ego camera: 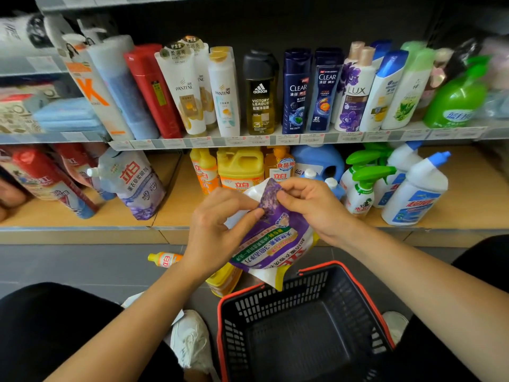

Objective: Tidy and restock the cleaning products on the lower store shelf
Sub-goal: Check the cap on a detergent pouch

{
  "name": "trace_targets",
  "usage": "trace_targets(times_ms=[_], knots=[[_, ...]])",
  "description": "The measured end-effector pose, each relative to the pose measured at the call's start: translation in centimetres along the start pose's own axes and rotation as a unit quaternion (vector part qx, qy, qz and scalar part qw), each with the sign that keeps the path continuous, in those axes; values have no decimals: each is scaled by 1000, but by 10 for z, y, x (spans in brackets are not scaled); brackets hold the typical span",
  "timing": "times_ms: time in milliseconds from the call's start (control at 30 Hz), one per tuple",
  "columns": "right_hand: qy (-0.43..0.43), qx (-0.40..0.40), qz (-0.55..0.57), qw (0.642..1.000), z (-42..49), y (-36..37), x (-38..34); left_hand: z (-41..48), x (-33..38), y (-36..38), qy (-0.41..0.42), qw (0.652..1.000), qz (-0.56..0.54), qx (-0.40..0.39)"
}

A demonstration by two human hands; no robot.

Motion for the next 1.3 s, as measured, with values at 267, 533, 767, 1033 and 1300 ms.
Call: trace_targets(times_ms=[267,533,767,1033,1300], knots=[[-42,-10,-28,999,11,-17,-14,-18,0,5,91,975,70,-193],[-43,-3,-29,999,18,-34,-22,-28,14,12,141,960,77,-231],[-41,33,-44,998,19,-46,-25,-38,11,16,120,969,33,-213],[-42,70,-16,997,25,-58,-29,-38,-3,15,-46,992,44,-106],[-33,42,-2,999,25,-55,-27,-22,-20,27,-355,877,-258,-196]])
Point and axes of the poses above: each hand's wrist, its own z-axis towards the middle knuckle, its own y-axis out of the palm, x = y × z, the point moved 1 cm from there along z, towards the middle knuckle, and after that the axes turned 12 degrees about z, right-handed, at the moved point
